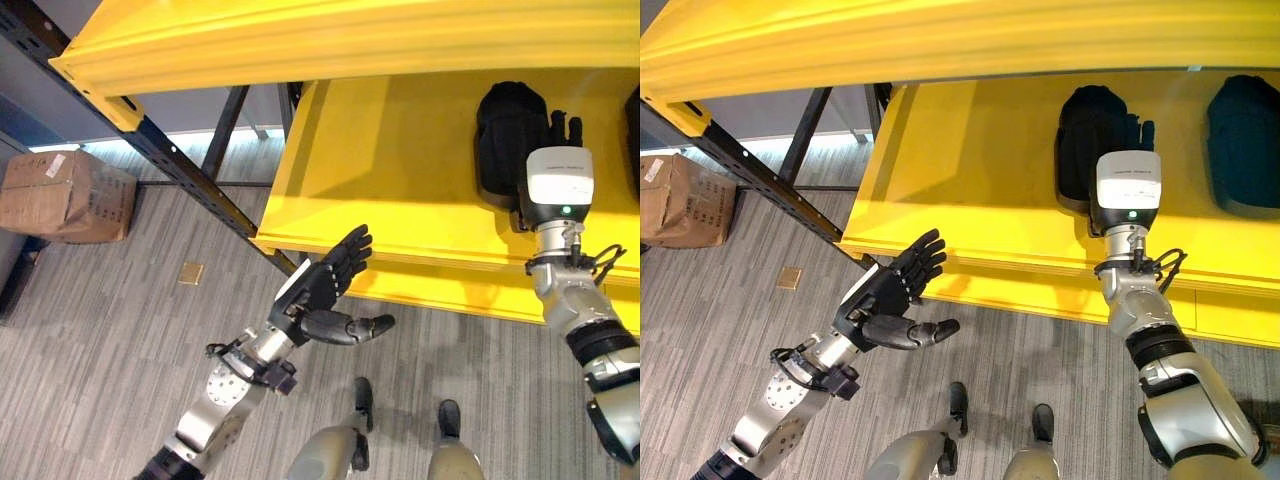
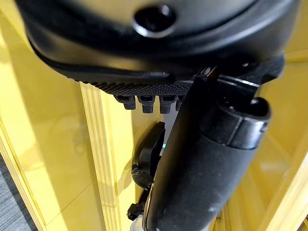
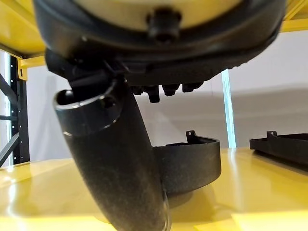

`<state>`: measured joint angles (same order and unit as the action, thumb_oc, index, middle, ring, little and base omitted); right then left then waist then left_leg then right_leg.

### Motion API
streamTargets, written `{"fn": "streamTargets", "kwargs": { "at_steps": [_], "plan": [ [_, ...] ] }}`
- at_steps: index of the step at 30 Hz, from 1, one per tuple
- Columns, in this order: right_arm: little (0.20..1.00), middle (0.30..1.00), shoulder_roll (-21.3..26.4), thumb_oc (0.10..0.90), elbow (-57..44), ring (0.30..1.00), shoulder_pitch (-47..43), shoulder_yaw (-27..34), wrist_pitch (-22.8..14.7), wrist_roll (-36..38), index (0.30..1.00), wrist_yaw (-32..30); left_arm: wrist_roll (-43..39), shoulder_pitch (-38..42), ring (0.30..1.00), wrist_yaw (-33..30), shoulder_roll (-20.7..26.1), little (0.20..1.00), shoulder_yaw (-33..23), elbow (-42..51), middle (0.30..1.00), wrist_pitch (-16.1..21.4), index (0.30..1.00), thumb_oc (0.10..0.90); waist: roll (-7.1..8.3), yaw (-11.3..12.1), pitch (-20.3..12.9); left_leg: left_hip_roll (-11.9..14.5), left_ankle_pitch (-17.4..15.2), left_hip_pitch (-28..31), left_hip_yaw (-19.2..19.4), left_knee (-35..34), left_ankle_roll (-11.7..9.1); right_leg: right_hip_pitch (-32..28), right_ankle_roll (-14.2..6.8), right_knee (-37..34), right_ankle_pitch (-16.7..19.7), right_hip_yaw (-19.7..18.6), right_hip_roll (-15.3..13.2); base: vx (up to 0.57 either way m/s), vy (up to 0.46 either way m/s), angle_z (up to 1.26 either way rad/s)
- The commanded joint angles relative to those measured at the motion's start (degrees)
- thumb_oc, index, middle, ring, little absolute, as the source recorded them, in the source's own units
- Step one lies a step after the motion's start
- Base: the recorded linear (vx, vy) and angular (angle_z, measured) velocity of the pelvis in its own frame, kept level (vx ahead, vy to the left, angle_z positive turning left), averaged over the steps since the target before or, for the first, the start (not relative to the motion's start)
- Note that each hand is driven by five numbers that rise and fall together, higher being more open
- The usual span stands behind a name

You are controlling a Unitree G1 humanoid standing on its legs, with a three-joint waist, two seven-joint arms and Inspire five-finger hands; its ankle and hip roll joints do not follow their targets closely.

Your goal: Move parts from the plastic box to the shelf.

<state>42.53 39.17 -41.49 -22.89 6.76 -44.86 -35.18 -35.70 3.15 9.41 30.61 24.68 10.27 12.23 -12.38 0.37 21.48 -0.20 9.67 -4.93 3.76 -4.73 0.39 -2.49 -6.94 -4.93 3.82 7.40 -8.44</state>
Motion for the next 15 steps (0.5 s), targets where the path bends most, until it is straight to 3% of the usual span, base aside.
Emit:
{"fn": "streamTargets", "kwargs": {
  "at_steps": [1,9,15],
  "plan": [
    [1.000,1.000,4.4,0.900,-2.0,1.000,-10.2,-2.6,-0.6,-0.3,1.000,-7.3,-1.5,2.0,1.000,0.5,-1.7,1.000,0.4,7.5,1.000,6.1,1.000,0.900,1.07,2.3,-3.8,-0.2,-5.0,2.5,1.0,0.0,-1.4,7.9,2.6,8.9,-1.7,0.3,-1.0,0.00,0.000,0.00],
    [1.000,1.000,5.1,0.900,-3.2,1.000,-11.2,-2.2,-4.4,-1.1,1.000,-10.6,-2.2,2.4,1.000,1.7,-1.5,1.000,0.5,7.5,1.000,6.1,1.000,0.900,0.24,2.3,-3.0,-0.4,-4.8,1.7,1.0,-0.1,-1.4,8.7,2.7,9.1,-1.8,0.5,-1.1,0.00,0.000,0.00],
    [1.000,1.000,5.7,0.900,-5.1,1.000,-13.0,-3.2,-4.7,-2.3,1.000,-9.9,-1.7,3.3,1.000,1.9,-0.6,1.000,1.8,8.0,1.000,6.1,1.000,0.900,-0.51,2.2,-2.0,-0.7,-4.7,0.4,1.1,0.0,-1.3,10.4,2.6,9.5,-1.7,0.2,-1.1,-0.03,0.003,0.00]
  ]
}}
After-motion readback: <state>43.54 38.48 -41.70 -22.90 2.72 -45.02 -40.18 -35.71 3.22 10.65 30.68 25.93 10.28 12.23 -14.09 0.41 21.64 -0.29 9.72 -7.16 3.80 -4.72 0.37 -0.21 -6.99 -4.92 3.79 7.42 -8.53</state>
